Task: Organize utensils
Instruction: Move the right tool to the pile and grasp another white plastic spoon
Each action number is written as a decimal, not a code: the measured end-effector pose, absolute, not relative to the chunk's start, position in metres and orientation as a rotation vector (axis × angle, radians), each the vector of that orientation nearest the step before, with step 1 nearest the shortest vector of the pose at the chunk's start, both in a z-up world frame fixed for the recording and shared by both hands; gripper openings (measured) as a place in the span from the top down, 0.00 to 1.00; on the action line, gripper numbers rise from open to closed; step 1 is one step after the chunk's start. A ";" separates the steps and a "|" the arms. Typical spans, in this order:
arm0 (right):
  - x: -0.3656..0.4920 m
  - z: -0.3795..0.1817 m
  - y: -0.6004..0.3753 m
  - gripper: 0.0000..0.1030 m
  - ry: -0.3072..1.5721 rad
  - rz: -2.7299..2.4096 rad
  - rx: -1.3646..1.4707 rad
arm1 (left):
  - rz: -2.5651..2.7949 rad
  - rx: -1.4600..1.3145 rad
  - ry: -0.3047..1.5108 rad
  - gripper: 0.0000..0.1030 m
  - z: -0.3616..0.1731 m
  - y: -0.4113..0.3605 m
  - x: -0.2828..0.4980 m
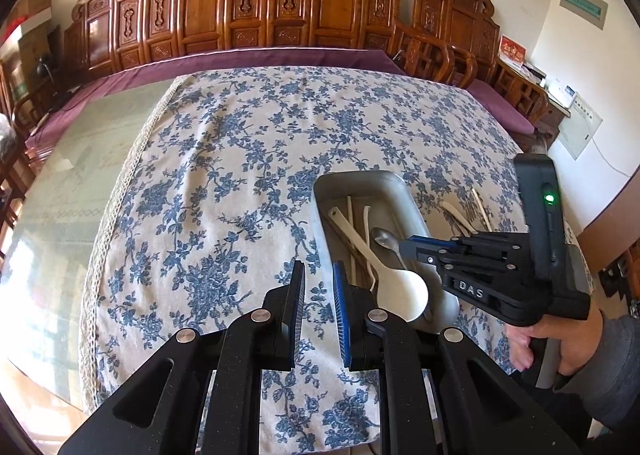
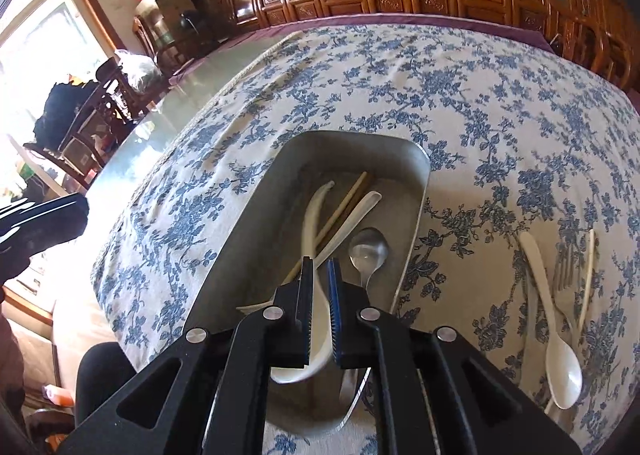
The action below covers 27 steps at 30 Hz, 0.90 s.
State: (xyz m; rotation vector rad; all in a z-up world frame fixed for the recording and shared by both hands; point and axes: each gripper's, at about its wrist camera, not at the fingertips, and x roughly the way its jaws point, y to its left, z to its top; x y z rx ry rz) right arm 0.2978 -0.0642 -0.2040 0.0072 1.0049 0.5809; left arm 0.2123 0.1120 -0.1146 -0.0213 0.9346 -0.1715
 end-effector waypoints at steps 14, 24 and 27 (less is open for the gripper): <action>0.252 -0.166 -0.141 0.78 0.882 0.535 -0.067 | -0.200 0.000 0.922 0.41 -0.116 0.067 0.219; 0.248 -0.178 -0.212 0.72 0.899 0.435 -0.098 | -0.199 -0.004 0.927 0.19 -0.124 0.036 0.234; 0.251 -0.185 -0.228 0.71 0.912 0.406 -0.111 | -0.212 0.001 0.938 0.19 -0.129 0.025 0.238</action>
